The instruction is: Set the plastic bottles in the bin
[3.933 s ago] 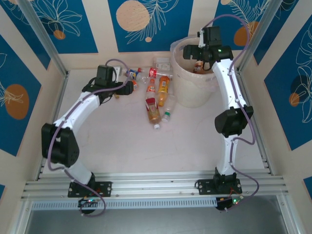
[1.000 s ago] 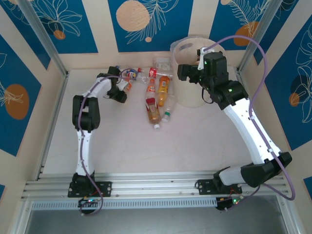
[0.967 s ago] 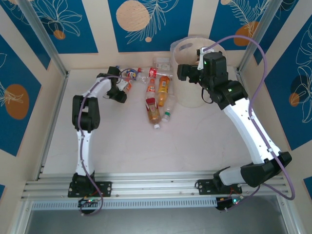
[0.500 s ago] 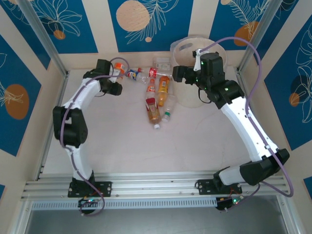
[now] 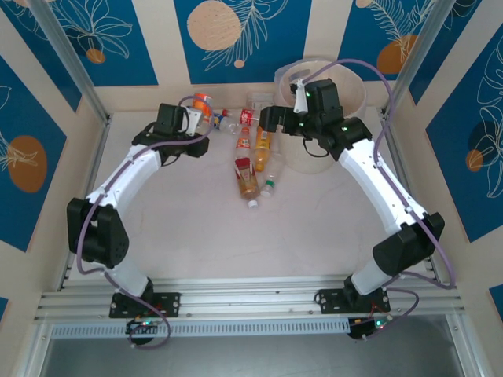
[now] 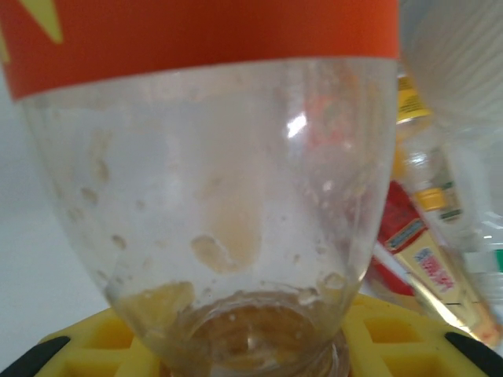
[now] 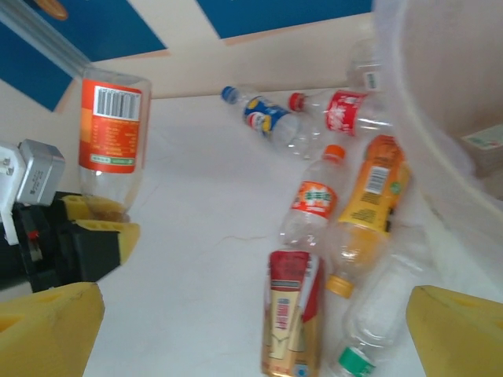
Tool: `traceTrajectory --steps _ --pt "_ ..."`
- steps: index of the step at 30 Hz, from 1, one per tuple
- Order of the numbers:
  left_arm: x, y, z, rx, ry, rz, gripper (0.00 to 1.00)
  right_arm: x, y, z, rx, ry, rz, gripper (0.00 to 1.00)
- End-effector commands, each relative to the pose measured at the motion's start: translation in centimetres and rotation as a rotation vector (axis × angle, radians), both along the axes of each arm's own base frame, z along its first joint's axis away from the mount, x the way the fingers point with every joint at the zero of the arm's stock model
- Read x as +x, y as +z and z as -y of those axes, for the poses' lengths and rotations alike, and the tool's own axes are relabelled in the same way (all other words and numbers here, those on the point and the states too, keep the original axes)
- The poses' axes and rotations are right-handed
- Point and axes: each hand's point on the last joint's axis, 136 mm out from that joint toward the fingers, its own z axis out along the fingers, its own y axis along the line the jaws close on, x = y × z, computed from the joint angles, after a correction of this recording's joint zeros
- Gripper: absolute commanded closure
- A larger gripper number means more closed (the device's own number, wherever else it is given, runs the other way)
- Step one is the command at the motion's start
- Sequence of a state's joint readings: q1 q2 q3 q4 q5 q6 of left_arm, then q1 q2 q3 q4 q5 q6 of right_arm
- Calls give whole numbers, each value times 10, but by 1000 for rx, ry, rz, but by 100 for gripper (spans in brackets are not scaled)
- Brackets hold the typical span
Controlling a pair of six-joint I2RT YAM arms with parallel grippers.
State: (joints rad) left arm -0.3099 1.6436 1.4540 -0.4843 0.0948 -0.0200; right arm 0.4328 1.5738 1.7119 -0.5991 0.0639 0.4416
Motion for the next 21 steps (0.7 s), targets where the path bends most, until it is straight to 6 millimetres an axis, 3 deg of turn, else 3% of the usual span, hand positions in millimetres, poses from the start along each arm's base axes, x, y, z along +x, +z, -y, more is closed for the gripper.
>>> traceTrajectory --steps 1,7,11,17,21 --pt "-12 40 27 -94 -92 120 75 -4 21 -29 129 118 -21 1" --pt "-36 69 66 -186 -261 189 75 5 37 -62 246 244 -67 1" --pt "-48 76 87 -207 -345 213 75 11 45 -76 290 296 -88 1" --pt "-60 80 106 -209 -423 232 74 17 41 -88 304 341 -122 0" --pt "-66 82 116 -212 -463 242 74 22 35 -94 313 358 -148 6"
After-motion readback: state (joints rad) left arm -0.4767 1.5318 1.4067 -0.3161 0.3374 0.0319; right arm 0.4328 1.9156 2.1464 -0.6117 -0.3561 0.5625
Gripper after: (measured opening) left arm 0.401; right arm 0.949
